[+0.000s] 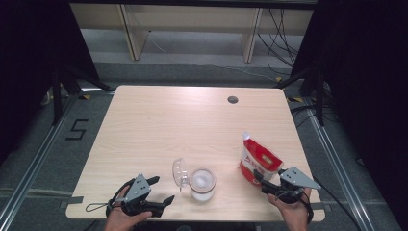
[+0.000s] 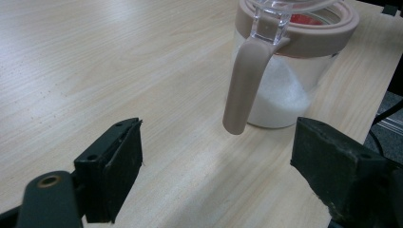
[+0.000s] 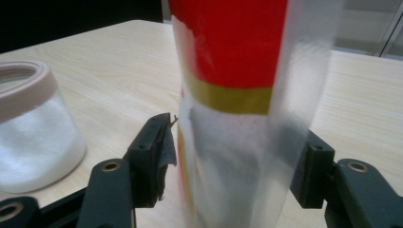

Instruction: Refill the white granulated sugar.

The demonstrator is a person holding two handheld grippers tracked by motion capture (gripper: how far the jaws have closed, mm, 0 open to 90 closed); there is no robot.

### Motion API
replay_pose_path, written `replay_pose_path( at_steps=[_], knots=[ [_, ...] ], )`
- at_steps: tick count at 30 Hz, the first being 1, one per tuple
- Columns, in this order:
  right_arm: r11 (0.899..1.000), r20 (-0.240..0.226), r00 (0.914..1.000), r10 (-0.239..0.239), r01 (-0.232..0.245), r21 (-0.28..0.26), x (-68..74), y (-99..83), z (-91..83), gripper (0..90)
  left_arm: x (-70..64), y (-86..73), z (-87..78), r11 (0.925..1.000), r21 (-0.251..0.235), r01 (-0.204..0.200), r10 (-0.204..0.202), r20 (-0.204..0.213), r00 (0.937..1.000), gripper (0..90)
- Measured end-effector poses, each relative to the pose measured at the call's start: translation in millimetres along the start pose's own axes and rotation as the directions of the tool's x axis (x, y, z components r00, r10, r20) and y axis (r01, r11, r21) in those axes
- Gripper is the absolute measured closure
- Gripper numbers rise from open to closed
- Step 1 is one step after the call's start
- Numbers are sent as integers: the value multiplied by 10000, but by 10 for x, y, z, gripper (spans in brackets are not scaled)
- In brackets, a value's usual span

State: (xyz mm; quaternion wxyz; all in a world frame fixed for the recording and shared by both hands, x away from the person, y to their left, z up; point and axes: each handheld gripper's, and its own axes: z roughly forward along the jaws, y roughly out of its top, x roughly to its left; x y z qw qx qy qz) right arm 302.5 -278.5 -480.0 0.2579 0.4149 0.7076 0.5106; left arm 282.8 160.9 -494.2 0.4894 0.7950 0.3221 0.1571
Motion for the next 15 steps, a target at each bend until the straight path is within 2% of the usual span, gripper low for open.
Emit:
replay_pose_path(
  at_steps=[1, 2, 4, 5, 6, 7, 8, 10, 12, 13, 14, 15],
  knots=[
    [9997, 48, 9997, -224, 224, -12, -6, -1, -12, 403, -3, -1, 2, 10000, -16, -32, 32, -7, 10000, 170],
    [9999, 270, 9996, -82, 79, 115, 20, -2, -54, 393, -4, -1, 2, 10000, 22, 0, 0, 34, 10000, 170],
    [9989, 38, 9989, -466, 466, -16, -14, 10, -82, 387, -8, -2, 3, 10000, 8, 7, -7, -13, 10000, 170],
    [10000, 182, 9998, -98, 98, -2, 8, 7, -113, 385, 1, 3, 1, 10000, 67, -58, 58, 35, 10000, 170],
    [9998, 311, 9993, -211, 212, -38, 6, 1, -126, 384, 4, 2, 1, 9999, 21, -98, 98, -16, 10000, 170],
    [9999, 338, 9994, 99, -102, 89, 34, -3, -151, 378, 14, 3, 2, 9999, 23, -171, 171, 4, 9999, 170],
    [9998, 295, 9994, -202, 201, 55, 19, -7, -152, 374, 18, 3, 1, 9998, 50, -203, 203, -14, 9998, 170],
    [9992, 457, 9983, -368, 362, 139, 32, -3, -185, 367, 5, 0, 0, 10000, 63, -22, 22, -56, 10000, 170],
    [9999, 344, 9993, -110, 106, 129, 48, -5, -193, 370, 5, 0, 4, 10000, 27, -60, 60, -26, 10000, 170],
    [9994, 347, 9992, -213, 204, 265, 43, -5, -205, 369, 6, 0, 7, 10000, 12, -47, 47, 2, 10000, 170],
    [9998, 523, 9986, 66, -75, 181, 73, -14, -224, 370, 16, 6, 6, 9997, 21, -223, 223, 5, 9998, 170],
    [9995, 455, 9989, 114, -128, 301, 81, -16, -238, 369, 22, 8, 5, 9996, 21, -278, 278, 8, 9996, 170]
  ],
)
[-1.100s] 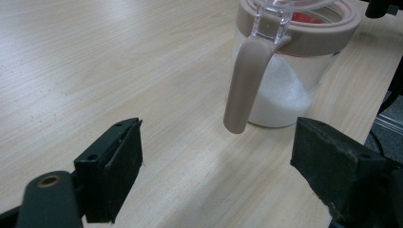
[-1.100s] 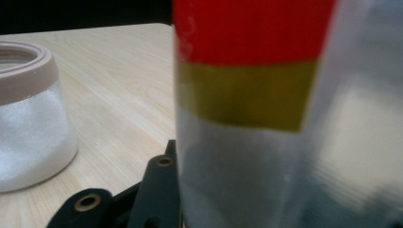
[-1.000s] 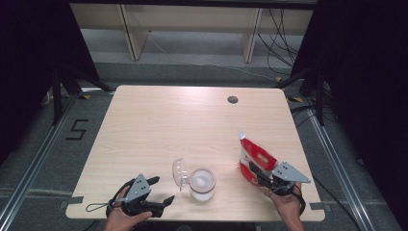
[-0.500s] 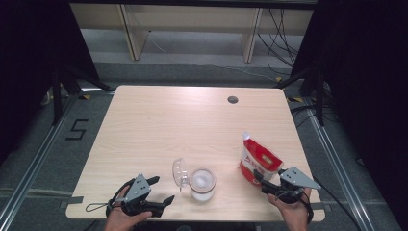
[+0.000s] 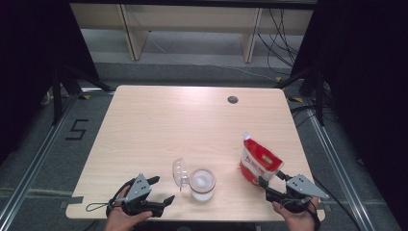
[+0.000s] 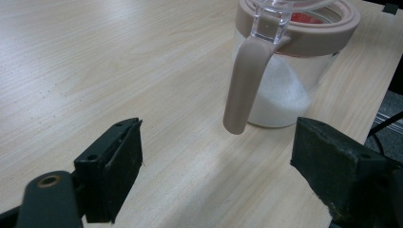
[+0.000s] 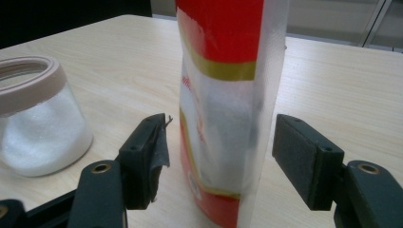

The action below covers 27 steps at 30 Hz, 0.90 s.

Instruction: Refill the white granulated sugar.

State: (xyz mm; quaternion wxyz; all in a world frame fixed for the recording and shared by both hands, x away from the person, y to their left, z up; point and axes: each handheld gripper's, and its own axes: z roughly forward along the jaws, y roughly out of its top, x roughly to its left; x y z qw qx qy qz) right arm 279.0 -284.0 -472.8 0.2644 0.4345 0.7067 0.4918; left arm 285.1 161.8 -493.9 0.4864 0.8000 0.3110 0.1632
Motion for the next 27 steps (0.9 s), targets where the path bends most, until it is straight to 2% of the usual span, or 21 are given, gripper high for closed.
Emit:
replay_pose_path(
  at_steps=[1, 2, 3, 4, 6, 7, 8, 10, 11, 14, 15, 16, 18, 21, 22, 23, 25, 26, 27],
  knots=[
    [9999, 125, 9999, -91, 90, 79, 3, 0, -18, 364, 1, 2, -6, 10000, 69, -2, 2, -81, 10000, 170],
    [9995, 24, 9995, -307, 307, -31, -11, -1, -11, 364, 1, 4, -9, 10000, 83, 22, -21, -79, 10000, 170],
    [9994, 105, 9994, -342, 342, -22, -7, -6, -22, 364, -9, 1, -8, 9996, 80, 278, -277, -102, 9996, 170],
    [9999, 165, 9998, -134, 133, 72, 8, -9, -44, 361, 5, 5, -4, 9999, 35, 106, -106, -31, 9999, 170],
    [9996, 4, 9996, -288, 288, 69, -1, -20, -56, 362, -11, 6, 6, 9993, -41, 372, -372, 25, 9993, 170],
    [9998, -54, 9998, -201, 201, 76, 4, -23, -60, 362, -18, 12, 7, 9993, -65, 356, -356, 28, 9994, 170],
    [9996, 122, 9995, -280, 279, 74, 10, -28, -74, 361, -19, 16, 7, 9996, -27, 296, -296, 64, 9995, 170],
    [9991, 164, 9994, -296, 292, 294, 33, -33, -99, 361, -28, 25, 8, 9997, -2, 246, -246, 84, 9997, 170],
    [9985, 206, 9986, -481, 475, 286, 26, -37, -103, 359, -34, 25, 11, 9995, -26, 327, -327, 88, 9994, 170],
    [9986, 144, 9989, -457, 453, 272, 22, -45, -118, 355, -34, 24, 18, 9994, -55, 329, -328, 78, 9994, 170],
    [9986, 34, 9992, -401, 400, 340, 23, -48, -118, 355, -30, 23, 21, 9993, -73, 360, -359, 138, 9993, 170],
    [9988, 94, 10000, -21, 16, 487, 54, -55, -135, 353, -32, 24, 20, 9991, -65, 421, -420, 113, 9991, 170],
    [9981, 54, 9993, -364, 361, 495, 33, -62, -137, 348, -30, 29, 16, 9993, -64, 361, -360, 72, 9993, 170],
    [9979, 17, 9991, -426, 424, 495, 31, -77, -151, 329, -34, 28, 17, 9994, -36, 345, -345, 105, 9994, 170],
    [9972, -8, 9983, -580, 580, 472, 30, -81, -157, 321, -34, 26, 18, 9993, -63, 358, -357, 140, 9993, 170],
    [9975, -133, 9993, -358, 365, 597, 49, -89, -164, 316, -32, 26, 17, 9993, -30, 366, -365, 165, 9992, 170],
    [9973, -150, 9989, -433, 442, 592, 52, -100, -164, 286, -33, 24, 17, 9993, -63, 358, -357, 133, 9993, 170],
    [9976, -123, 9996, -238, 246, 655, 76, -105, -170, 274, -36, 23, 18, 9992, -85, 388, -387, 114, 9992, 170],
    [9968, -181, 9990, -400, 411, 683, 68, -111, -168, 267, -36, 23, 17, 9993, -83, 375, -374, 116, 9992, 170]
  ],
)
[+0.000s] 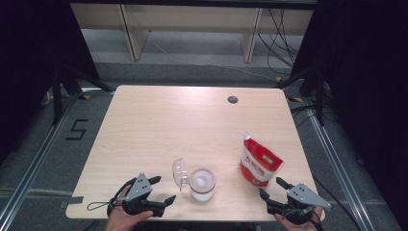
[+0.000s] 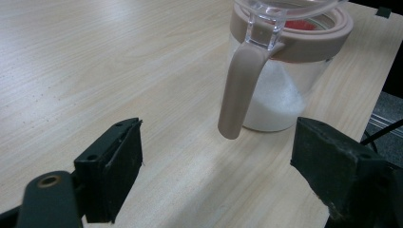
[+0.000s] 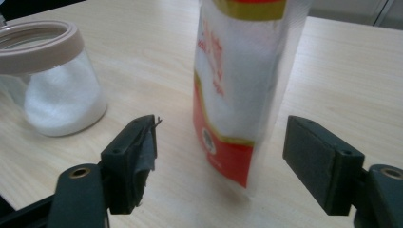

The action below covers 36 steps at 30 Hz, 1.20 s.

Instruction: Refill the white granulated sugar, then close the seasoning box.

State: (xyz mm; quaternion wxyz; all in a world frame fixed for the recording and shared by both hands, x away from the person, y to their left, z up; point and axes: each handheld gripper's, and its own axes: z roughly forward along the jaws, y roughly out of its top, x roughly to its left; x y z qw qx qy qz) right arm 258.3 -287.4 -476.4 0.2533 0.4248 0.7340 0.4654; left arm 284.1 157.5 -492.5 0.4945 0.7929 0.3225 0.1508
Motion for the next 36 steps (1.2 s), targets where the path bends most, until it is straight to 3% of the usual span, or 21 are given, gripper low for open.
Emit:
replay_pose_path(
  at_steps=[1, 2, 3, 6, 10, 11, 12, 13, 14, 17, 18, 19, 20, 21, 22, 25, 27, 28, 34, 36],
  knots=[
    [10000, -18, 10000, 37, -37, -24, 8, -4, 1, 247, -1, 1, -1, 10000, 6, -10, 10, 2, 10000, 170],
    [9987, 12, 9988, 498, -498, 92, 48, -8, -16, 208, -1, 1, -1, 10000, 12, -16, 16, 3, 10000, 170],
    [9998, 47, 10000, 20, -19, -186, 13, -4, -3, 186, -5, 1, -2, 10000, 31, -5, 5, -13, 10000, 170],
    [9998, -140, 9999, 92, -95, -202, 29, -15, -5, 165, 10, 8, -4, 9996, 57, -279, 278, 104, 9996, 170],
    [9998, -134, 9999, -64, 62, -176, 35, -23, -10, 160, 8, 8, -2, 9997, -132, -201, 203, 96, 9997, 170],
    [9999, -205, 9997, 158, -159, -26, 54, -23, -17, 161, 8, 9, -4, 9998, -107, -167, 168, 88, 9998, 170],
    [9999, -106, 9999, 21, -22, -138, 50, -24, -10, 161, 7, 17, -17, 9997, 18, -250, 250, -20, 9997, 170],
    [9995, -142, 9994, 320, -321, -17, 71, -28, -10, 162, 7, 22, -18, 9995, -22, -300, 300, 10, 9995, 170],
    [9986, -97, 9986, 513, -512, 149, 89, -32, -18, 162, -8, 17, -15, 10000, -73, -10, 11, 29, 10000, 172],
    [9997, -42, 9998, 217, -217, 68, 52, -35, -10, 164, -2, 17, -15, 9999, -86, 83, -83, 9, 10000, 174],
    [9998, -35, 9998, -194, 193, -95, 20, -34, 2, 164, 5, 19, -17, 10000, -3, 85, -85, -9, 10000, 174],
    [9997, -11, 9998, 223, -223, 49, 42, -35, -9, 164, 12, 20, -20, 9999, 52, 119, -119, -24, 9999, 177],
    [9999, 1, 10000, 78, -78, 81, 27, -37, -4, 164, 8, 22, -19, 9999, 65, 155, -155, 0, 9999, 181],
    [9991, 94, 9992, 381, -382, 170, 48, -39, -8, 165, 10, 27, -22, 10000, 62, 24, -24, 47, 10000, 195],
    [9999, 60, 10000, 73, -74, 69, 22, -35, 2, 166, 6, 31, -24, 10000, 33, 24, -24, 73, 10000, 220],
    [9999, -21, 10000, 24, -24, 98, 31, -31, 13, 168, -3, 43, -41, 9999, -35, 106, -105, 173, 9998, 296],
    [9986, -83, 9990, 439, -437, 290, 68, -29, 7, 169, -6, 43, -62, 10000, -53, 46, -45, 148, 9999, 389],
    [9998, -152, 9999, 27, -24, 199, 37, -25, 19, 171, -5, 48, -77, 9999, -62, -83, 83, 60, 9999, 458],
    [9998, -33, 9999, 140, -140, 150, 92, -15, 12, 181, -76, 100, -129, 9986, -483, -222, 224, 47, 9997, 739],
    [9998, -105, 9999, 137, -136, 134, 91, -14, 21, 183, -107, 134, -141, 9985, -416, -361, 367, 121, 9993, 809]
  ],
)
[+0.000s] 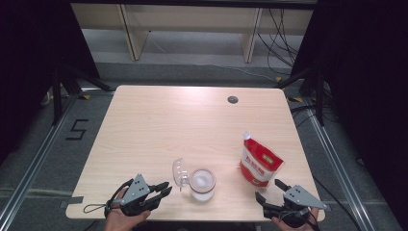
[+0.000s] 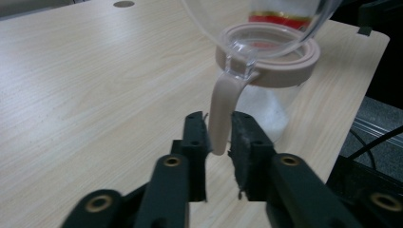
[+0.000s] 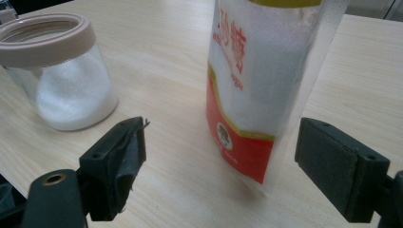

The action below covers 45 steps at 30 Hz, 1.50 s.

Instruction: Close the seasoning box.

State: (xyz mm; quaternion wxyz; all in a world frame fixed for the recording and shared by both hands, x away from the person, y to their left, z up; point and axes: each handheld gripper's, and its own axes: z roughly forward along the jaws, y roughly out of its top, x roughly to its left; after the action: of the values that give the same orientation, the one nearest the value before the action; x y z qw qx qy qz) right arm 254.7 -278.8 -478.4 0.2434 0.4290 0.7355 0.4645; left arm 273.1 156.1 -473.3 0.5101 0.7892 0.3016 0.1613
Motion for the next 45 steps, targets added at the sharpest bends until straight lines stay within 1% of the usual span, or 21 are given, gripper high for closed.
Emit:
replay_pose_path(
  at_steps=[1, 3, 5, 7, 9, 10, 14, 17, 20, 22, 24, 26, 27, 28, 29, 32, 33, 37, 39, 42, 45],
  knots=[
    [10000, -137, 9999, -86, 86, 7, -15, -2, 13, 184, -20, 13, 3, 10000, -30, 25, -25, 34, 10000, 835],
    [10000, -34, 10000, -91, 91, 9, -21, -4, 10, 185, -31, 34, 6, 9997, 46, -235, 235, -33, 9997, 875],
    [9999, -43, 10000, -75, 75, -81, -26, 1, 9, 185, -44, 36, 13, 9998, 154, -122, 123, -42, 9999, 890],
    [9999, -150, 9999, 7, -9, -142, -20, 2, 10, 185, -41, 44, 24, 9996, 159, -217, 218, -16, 9998, 892],
    [10000, -80, 10000, -38, 38, -46, -23, -3, 11, 185, -64, 65, 32, 10000, 46, 15, -14, -26, 10000, 892],
    [10000, -111, 9999, -52, 52, -40, -24, -4, 14, 186, -57, 79, 32, 9999, -15, -166, 166, -4, 9999, 892],
    [9998, -151, 9997, -190, 190, -47, -31, -4, 21, 188, -87, 127, 18, 9999, -38, -136, 136, -10, 9999, 892],
    [10000, -278, 9996, -30, 30, 22, -21, -7, 28, 196, -101, 160, 8, 9998, -131, -155, 155, -3, 9999, 892],
    [9999, -178, 9998, -121, 121, 4, -22, -5, 23, 196, -111, 186, 0, 9996, -211, -162, 162, 12, 9999, 893],
    [9999, -251, 9996, -93, 94, 44, -23, -6, 27, 197, -108, 207, 6, 9988, -211, -445, 446, 72, 9990, 892],
    [9998, -184, 9997, -177, 178, 55, -31, -10, 30, 197, -136, 219, 19, 9993, -222, -306, 307, 33, 9995, 893],
    [9999, -226, 9997, -101, 102, 15, -27, -9, 30, 197, -141, 243, 30, 9984, -170, -533, 535, 77, 9985, 892],
    [10000, -248, 9997, -39, 40, 26, -23, -7, 25, 197, -157, 249, 39, 9993, -177, -344, 346, 146, 9993, 893],
    [10000, -247, 9997, -48, 49, 33, -22, -6, 25, 197, -148, 263, 41, 9978, -177, -641, 643, 120, 9979, 893],
    [10000, -245, 9997, -46, 47, 42, -21, -6, 26, 197, -160, 265, 51, 9985, -229, -502, 504, 121, 9987, 892],
    [10000, -236, 9997, -48, 49, 55, -21, -7, 27, 197, -159, 307, 63, 9965, -260, -799, 803, 151, 9967, 893],
    [10000, -232, 9997, -51, 53, 56, -21, -7, 26, 198, -179, 309, 71, 9980, -270, -572, 576, 141, 9982, 892],
    [10000, -233, 9997, -51, 52, 52, -21, -6, 25, 198, -194, 342, 96, 9968, -243, -757, 763, 244, 9968, 892],
    [10000, -231, 9997, -65, 66, 51, -21, -6, 25, 198, -220, 353, 114, 9974, -359, -631, 642, 290, 9975, 892],
    [10000, -239, 9997, -55, 55, 33, -22, -6, 24, 198, -228, 373, 127, 9958, -419, -819, 835, 371, 9958, 892],
    [9996, -161, 9995, -263, 264, 33, -32, -5, 23, 198, -226, 371, 128, 9968, -381, -709, 728, 496, 9961, 885]
  ],
)
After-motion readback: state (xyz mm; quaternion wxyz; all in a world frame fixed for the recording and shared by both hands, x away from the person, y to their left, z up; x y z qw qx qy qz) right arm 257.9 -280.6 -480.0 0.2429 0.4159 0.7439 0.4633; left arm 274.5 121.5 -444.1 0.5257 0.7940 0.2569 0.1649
